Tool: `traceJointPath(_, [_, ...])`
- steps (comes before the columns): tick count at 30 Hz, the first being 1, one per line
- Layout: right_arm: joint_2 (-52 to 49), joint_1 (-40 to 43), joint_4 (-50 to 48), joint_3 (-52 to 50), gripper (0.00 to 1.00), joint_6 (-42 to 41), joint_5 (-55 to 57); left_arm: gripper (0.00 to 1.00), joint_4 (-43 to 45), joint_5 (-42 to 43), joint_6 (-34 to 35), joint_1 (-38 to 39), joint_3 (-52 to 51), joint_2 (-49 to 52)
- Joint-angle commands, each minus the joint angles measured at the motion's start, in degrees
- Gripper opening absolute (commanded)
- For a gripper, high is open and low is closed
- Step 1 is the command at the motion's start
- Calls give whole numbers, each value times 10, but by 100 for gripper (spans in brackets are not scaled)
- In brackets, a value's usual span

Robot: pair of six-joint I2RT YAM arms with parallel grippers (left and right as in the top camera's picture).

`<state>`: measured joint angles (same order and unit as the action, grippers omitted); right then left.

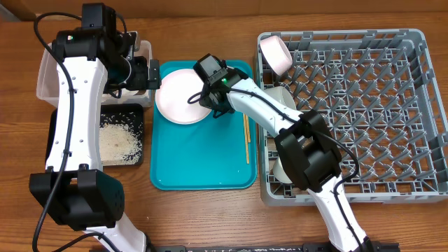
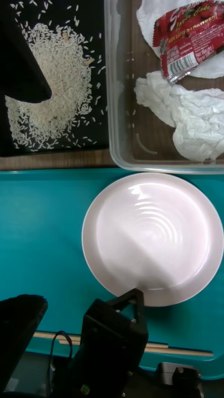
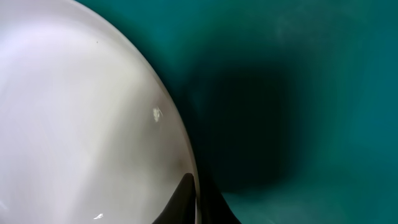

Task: Sort waste into correct bins and load items into the dishwasher
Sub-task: 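Reach right gripper to the white plate's edge and grasp it, then lift the white plate into the rack and stand it upright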

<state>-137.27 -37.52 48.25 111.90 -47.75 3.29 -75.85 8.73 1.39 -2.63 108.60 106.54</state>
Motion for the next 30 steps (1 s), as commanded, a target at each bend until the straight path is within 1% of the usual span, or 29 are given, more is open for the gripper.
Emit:
traceJointPath(1, [-22,6,29,-1,4,13,5,100,0,-2,5,0,10,3])
traceJointPath(5, [1,13,60,25,4,56,4,100,0,-2,5,0,10,3])
traceJointPath(8, [24,13,114,72,4,92,17,100,0,-2,5,0,10,3])
traceJointPath(14, [70,13,267,204,4,108,113,100,0,-2,5,0,10,3])
traceJointPath(18, [107,13,347,272,4,107,193,100,0,-2,5,0,10,3])
traceJointPath(22, [162,14,406,308,4,107,302,100,0,-2,5,0,10,3])
traceJointPath(27, [230,14,489,311,4,96,525,100,0,-2,5,0,10,3])
traceJointPath(30, [248,21,488,306,4,121,616,100,0,-2,5,0,10,3])
